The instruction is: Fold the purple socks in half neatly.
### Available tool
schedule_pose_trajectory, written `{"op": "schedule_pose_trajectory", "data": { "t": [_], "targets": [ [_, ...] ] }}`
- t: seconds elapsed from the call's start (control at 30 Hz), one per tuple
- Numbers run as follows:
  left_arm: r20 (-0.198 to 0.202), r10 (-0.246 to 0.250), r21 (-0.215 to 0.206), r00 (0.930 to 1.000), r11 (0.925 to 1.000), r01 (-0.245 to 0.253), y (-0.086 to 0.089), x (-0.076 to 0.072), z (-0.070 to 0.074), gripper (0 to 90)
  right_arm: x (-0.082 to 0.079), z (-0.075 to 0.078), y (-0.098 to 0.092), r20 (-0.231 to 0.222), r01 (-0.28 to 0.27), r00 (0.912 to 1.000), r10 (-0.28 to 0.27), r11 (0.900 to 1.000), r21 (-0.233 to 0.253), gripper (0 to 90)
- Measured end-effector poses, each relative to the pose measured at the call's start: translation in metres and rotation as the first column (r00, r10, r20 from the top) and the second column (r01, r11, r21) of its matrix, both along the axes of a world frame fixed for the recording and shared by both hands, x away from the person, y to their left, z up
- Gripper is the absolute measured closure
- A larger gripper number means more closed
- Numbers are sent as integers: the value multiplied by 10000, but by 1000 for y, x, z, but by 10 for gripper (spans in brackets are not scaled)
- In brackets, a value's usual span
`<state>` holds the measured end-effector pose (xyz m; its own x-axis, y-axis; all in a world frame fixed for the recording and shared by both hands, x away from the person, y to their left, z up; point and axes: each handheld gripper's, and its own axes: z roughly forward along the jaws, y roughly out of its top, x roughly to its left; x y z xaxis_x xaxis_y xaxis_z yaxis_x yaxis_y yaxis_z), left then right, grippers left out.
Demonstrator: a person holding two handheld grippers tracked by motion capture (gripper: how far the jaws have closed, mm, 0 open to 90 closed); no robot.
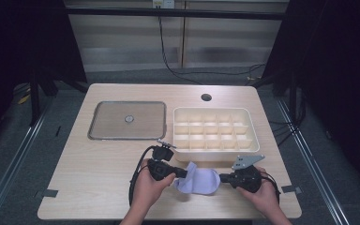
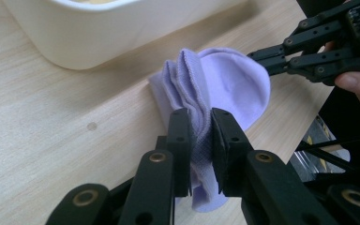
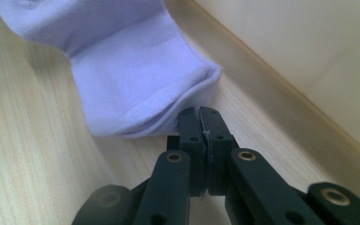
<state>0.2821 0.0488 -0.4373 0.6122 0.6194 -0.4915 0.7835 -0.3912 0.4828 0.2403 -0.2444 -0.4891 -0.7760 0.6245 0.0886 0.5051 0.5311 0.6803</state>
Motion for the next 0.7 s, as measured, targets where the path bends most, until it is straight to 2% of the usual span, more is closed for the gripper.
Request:
{"op": "schedule_pose_trajectory", "data": {
  "t": [0.13,0.2,0.27,0.33,0.37,0.47,0.7],
  "targets": [
    [-67,110,-61,9999,9999,-110,-3,-1,0,786,-1,1,5,82,-188,9998,188,9998,-47,886],
    [-62,5,55,10000,10000,-4,-2,0,0,786,-1,0,7,68,-245,9997,245,9997,-20,880],
    [-123,190,-51,9997,9998,-190,-5,-1,0,786,-1,0,9,-4,-310,9995,310,9995,20,882],
    [-109,-121,91,9999,9999,122,-4,0,0,786,-1,0,9,34,-330,9994,330,9994,-34,883],
    [-108,-25,61,9999,10000,26,-6,0,0,787,-1,0,9,15,-330,9995,330,9995,-20,884],
    [-83,-168,129,9998,9998,169,-7,0,1,788,-2,1,10,31,-380,9993,380,9993,13,892],
    [-127,-160,94,9998,9998,161,-13,-1,0,788,-1,1,12,54,-428,9991,428,9991,28,900]
  ]
}}
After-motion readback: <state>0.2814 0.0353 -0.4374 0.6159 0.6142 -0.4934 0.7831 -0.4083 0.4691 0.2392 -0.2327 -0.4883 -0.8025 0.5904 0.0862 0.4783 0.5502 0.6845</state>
